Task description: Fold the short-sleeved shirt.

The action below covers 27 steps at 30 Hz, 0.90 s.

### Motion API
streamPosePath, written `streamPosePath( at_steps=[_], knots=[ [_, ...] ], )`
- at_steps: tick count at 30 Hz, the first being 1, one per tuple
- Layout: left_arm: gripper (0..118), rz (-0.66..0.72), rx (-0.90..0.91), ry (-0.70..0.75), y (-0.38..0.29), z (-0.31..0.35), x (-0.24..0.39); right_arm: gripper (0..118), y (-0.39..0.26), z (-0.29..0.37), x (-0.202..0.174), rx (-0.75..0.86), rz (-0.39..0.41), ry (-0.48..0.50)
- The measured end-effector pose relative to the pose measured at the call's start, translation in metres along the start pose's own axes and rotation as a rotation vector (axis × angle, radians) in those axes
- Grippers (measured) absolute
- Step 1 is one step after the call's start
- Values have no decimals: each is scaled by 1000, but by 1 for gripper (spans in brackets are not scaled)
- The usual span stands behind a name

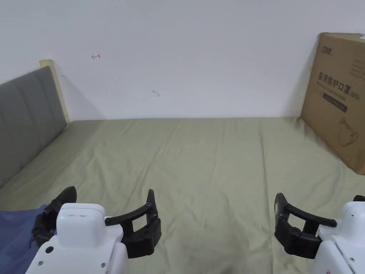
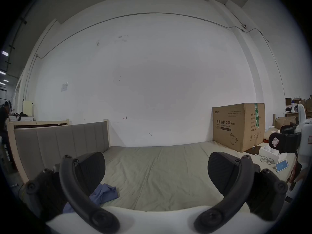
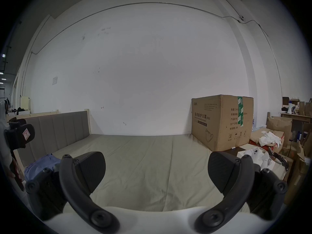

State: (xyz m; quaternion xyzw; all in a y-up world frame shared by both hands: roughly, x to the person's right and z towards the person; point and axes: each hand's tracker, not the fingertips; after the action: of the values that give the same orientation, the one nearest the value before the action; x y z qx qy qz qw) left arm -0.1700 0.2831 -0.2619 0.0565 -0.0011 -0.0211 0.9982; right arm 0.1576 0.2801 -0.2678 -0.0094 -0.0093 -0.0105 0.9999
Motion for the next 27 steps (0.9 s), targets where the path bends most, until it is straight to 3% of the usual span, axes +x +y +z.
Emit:
streamPosePath(
  at_steps=[4,5,6,8,10,12,13,14,15,16,17,19,21,23,24,27],
  knots=[
    [118,-39,-26,-15,5,-7,3,118,1,-1,1,-4,1,1],
    [118,-86,-33,-11,9,-10,6,118,2,-1,3,-4,-16,10],
    [118,-173,-16,19,13,-11,11,118,3,-2,7,-18,-92,30],
    [118,-487,33,83,18,-16,31,118,4,-5,28,-80,-443,51],
    [118,-1002,100,118,7,-23,59,118,-24,-13,67,-182,-1119,35],
    [118,-1552,234,90,-24,-21,72,118,-81,-14,92,-335,-1767,-122],
    [118,-1795,307,69,-40,-20,72,118,-110,-9,94,-426,-2018,-226],
    [118,-1850,319,29,-48,-20,69,118,-133,0,90,-446,-2192,-286],
    [118,-1810,266,-30,-47,-18,69,118,-154,10,84,-421,-2295,-311],
    [118,-1658,179,-105,-41,-16,69,118,-161,15,83,-426,-2313,-321],
    [118,-1542,125,-143,-38,-16,68,118,-158,14,88,-456,-2143,-297],
    [118,-1398,52,-125,-32,-20,60,118,-143,8,91,-454,-1884,-228],
    [118,-1318,30,-96,-29,-23,58,118,-124,-1,99,-371,-1783,-145],
    [118,-1144,-2,-108,-5,-19,62,118,-89,-12,106,-284,-1595,-75],
    [118,-1006,-24,-106,7,-19,61,118,-70,-16,107,-243,-1455,-54],
    [118,-511,-48,-85,28,-25,36,118,-9,-16,88,-92,-834,-30]
  ],
)
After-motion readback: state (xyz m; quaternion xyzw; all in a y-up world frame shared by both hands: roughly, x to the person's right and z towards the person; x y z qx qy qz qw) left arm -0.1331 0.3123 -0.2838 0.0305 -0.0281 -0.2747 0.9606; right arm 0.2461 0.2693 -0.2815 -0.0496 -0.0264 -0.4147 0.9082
